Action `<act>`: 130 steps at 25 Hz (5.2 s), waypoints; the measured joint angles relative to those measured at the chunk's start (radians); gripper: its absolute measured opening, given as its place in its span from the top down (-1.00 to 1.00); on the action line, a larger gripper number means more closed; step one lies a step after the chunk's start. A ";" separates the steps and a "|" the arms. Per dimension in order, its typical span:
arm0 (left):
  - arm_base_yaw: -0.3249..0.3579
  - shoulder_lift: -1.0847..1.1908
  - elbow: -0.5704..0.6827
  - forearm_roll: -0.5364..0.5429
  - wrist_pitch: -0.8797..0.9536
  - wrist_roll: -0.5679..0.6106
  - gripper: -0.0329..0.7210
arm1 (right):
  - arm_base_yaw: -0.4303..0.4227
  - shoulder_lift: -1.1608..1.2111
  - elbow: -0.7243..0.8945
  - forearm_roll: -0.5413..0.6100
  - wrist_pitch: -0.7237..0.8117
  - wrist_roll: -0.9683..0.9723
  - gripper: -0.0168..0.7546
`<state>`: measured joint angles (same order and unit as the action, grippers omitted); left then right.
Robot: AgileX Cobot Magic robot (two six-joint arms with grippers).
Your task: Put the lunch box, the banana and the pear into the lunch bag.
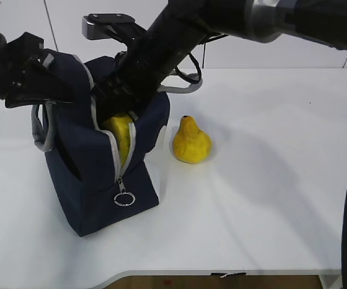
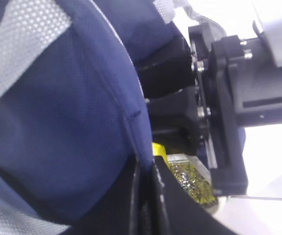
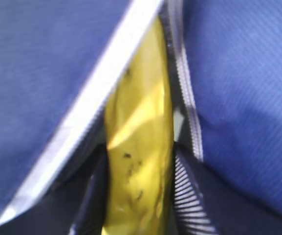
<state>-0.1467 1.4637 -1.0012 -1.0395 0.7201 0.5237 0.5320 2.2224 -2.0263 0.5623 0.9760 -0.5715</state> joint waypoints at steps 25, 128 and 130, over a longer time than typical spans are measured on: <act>0.000 0.000 0.000 0.000 0.004 0.000 0.90 | 0.000 0.003 -0.315 -0.079 0.265 -0.003 -0.40; -0.001 0.000 0.000 -0.013 0.025 0.000 0.90 | -0.249 -0.281 0.869 1.243 -0.511 -1.493 -0.18; -0.001 0.000 0.000 -0.013 0.025 0.000 0.90 | -0.249 -0.266 0.844 1.245 -0.511 -1.493 -0.18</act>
<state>-0.1477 1.4637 -1.0012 -1.0521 0.7456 0.5237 0.2830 1.9560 -1.1828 1.8072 0.4648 -2.0642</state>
